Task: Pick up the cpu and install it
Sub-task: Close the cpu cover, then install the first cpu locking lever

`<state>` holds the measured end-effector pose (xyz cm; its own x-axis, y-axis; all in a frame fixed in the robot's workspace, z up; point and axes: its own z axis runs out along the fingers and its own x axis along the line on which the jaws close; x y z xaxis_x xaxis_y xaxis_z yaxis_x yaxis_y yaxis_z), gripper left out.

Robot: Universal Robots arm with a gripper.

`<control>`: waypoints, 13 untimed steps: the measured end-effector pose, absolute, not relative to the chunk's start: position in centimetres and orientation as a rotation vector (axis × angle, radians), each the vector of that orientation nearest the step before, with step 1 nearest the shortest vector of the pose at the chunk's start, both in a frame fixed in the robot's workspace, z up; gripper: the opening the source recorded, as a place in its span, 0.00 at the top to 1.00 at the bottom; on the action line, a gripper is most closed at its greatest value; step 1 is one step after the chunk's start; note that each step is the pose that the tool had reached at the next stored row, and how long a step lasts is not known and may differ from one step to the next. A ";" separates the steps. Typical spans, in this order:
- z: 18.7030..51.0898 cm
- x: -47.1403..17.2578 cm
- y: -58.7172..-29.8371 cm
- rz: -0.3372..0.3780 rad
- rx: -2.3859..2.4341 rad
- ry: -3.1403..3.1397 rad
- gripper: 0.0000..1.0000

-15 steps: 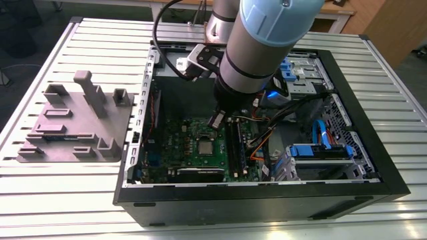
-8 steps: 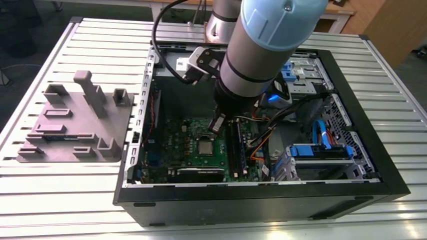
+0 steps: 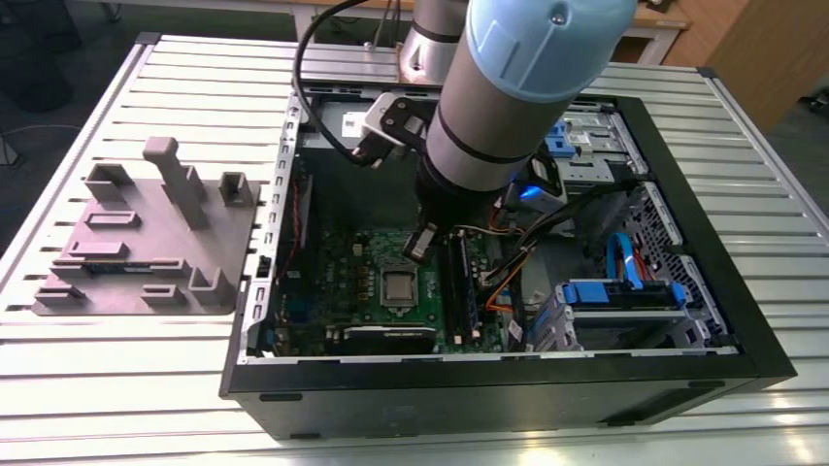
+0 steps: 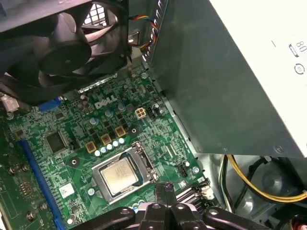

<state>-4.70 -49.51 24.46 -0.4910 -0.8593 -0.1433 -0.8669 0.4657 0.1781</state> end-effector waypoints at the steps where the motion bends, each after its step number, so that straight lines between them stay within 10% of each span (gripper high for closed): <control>1: 24.5 -4.8 -49.5 0.354 -1.569 2.660 0.90; 13: 24.5 -5.6 -49.6 0.354 -1.572 2.658 0.90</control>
<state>-5.63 -49.58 24.45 -0.4882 -0.8609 -0.1433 -0.8684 0.4628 0.1781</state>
